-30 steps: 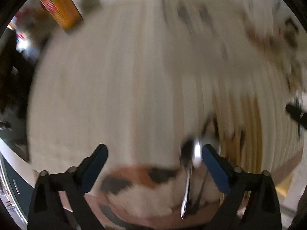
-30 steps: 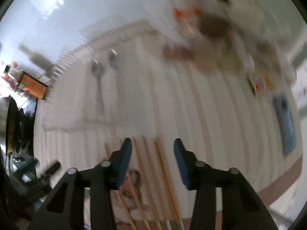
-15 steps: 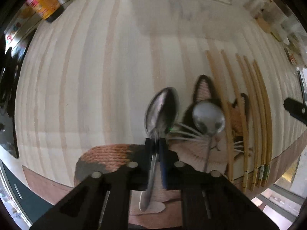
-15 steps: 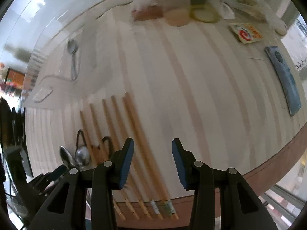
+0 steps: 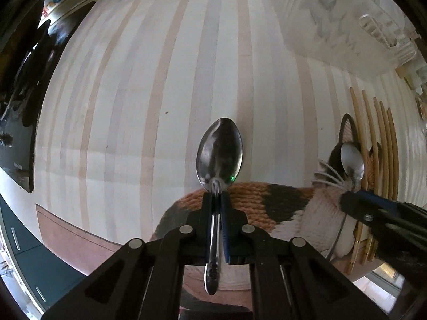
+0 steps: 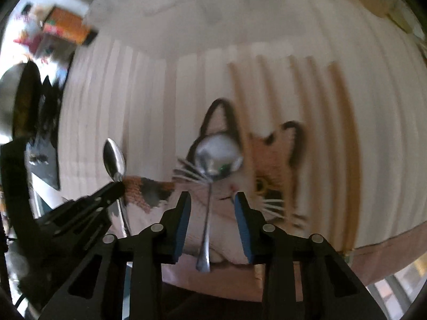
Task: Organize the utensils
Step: 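Grasp a spoon on the cat placemat with the left tool while the right tool grasps another, then carry both spoons into the plastic tray and open both tools, then grasp a wooden chopstick with the left tool while the right tool grasps chopsticks, then lift the held chopsticks off the placemat with both tools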
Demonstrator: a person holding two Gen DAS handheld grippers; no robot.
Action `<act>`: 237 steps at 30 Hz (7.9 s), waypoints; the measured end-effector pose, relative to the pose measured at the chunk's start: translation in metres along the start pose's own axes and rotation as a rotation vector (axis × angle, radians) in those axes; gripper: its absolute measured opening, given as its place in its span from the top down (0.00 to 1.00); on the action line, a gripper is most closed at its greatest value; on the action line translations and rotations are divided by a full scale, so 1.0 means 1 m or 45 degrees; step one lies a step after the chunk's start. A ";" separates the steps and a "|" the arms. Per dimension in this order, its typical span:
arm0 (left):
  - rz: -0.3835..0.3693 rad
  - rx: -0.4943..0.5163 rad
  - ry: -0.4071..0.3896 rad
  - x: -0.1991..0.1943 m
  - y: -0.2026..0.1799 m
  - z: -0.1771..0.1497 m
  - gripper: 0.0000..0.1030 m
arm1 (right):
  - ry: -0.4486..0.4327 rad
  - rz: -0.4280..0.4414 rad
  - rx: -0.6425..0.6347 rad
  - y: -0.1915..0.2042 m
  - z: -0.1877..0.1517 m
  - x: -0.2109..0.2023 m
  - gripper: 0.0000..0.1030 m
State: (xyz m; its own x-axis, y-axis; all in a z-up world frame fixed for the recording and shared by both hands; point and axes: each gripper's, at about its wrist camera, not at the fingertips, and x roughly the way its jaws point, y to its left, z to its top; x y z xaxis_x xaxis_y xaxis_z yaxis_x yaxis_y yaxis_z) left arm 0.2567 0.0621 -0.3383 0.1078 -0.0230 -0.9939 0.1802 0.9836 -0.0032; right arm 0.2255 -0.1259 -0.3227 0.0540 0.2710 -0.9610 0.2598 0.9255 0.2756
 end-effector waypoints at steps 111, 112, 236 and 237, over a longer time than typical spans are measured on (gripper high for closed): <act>0.132 -0.090 -0.398 -0.152 -0.081 0.119 0.00 | -0.495 -0.256 0.091 -0.089 0.105 -0.163 0.34; 0.135 -0.080 -0.369 -0.145 -0.085 0.109 0.00 | -0.473 -0.255 0.095 -0.093 0.098 -0.157 0.35; -0.090 0.115 0.082 -0.017 -0.136 0.026 0.95 | 0.014 -0.319 0.057 -0.126 0.000 -0.036 0.93; -0.086 0.115 0.076 -0.020 -0.137 0.025 0.95 | 0.010 -0.325 0.055 -0.127 0.000 -0.036 0.94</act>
State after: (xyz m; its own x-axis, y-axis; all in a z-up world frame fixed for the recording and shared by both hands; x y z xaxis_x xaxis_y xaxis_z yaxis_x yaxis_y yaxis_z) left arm 0.2541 -0.0766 -0.3153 0.0342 -0.0749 -0.9966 0.2730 0.9600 -0.0627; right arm 0.1907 -0.2532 -0.3230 -0.0260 0.0321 -0.9991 0.3047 0.9522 0.0227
